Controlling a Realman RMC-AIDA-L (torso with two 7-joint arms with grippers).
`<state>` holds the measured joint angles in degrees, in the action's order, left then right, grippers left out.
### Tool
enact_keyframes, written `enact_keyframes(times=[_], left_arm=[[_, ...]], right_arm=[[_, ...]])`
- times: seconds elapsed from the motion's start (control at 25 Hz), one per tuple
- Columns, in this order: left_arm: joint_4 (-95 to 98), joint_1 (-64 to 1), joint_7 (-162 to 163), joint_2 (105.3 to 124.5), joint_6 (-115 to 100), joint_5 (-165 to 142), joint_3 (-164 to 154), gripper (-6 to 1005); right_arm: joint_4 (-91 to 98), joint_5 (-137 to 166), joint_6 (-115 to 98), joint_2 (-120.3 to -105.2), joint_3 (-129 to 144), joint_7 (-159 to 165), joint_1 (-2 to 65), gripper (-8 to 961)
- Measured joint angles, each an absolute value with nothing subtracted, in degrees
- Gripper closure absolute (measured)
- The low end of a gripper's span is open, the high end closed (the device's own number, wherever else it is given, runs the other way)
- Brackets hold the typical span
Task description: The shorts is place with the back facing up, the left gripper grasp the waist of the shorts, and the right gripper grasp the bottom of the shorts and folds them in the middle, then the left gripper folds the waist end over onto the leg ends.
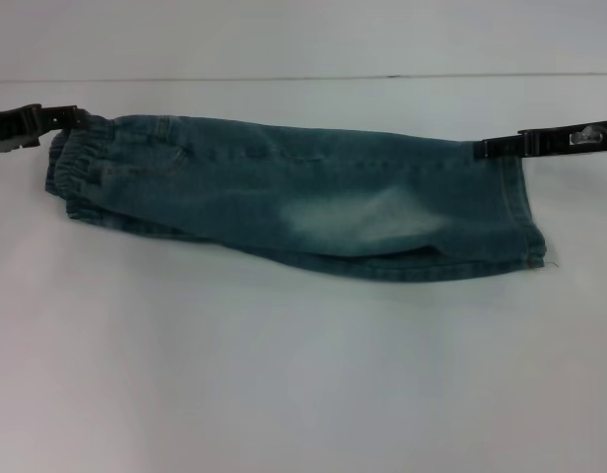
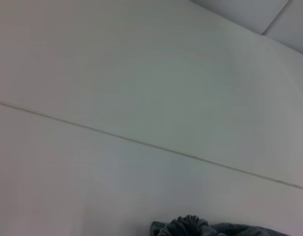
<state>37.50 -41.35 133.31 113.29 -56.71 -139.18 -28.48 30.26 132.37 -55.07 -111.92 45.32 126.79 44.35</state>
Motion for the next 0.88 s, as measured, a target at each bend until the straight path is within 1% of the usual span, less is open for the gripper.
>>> enact_keyframes(times=[0.12,0.28,0.36,0.52,0.68,0.88], left_arm=[[37.8,-41.2,133.3,113.26,-57.2,-139.3,-28.5,226],[38.5,-40.9,133.1,113.18,-58.5,-139.5,-28.5,129],[39.5,-40.5,132.9,113.11,-59.5,-139.5,-28.5,129],[41.3,-39.6,132.8,113.06,-61.2,-139.6,-28.6,128],[43.1,-38.4,132.7,112.98,-62.9,-139.7,-30.1,135],[44.9,-36.7,132.6,113.14,-63.7,-139.8,-32.8,138]], right_arm=[[30.4,132.4,-55.1,-111.4,45.3,127.8,43.9,255],[31.2,132.1,-55.5,-110.57,45.1,129.1,43.0,108],[33.1,131.9,-57.1,-110.43,43.8,129.3,42.2,35],[39.7,130.8,-65.5,-110.59,39.9,128.4,40.4,1],[48.6,125.1,-77.6,-111.62,39.2,125.0,37.8,2],[52.6,116.1,-92.0,-112.58,39.2,113.4,35.0,3]])
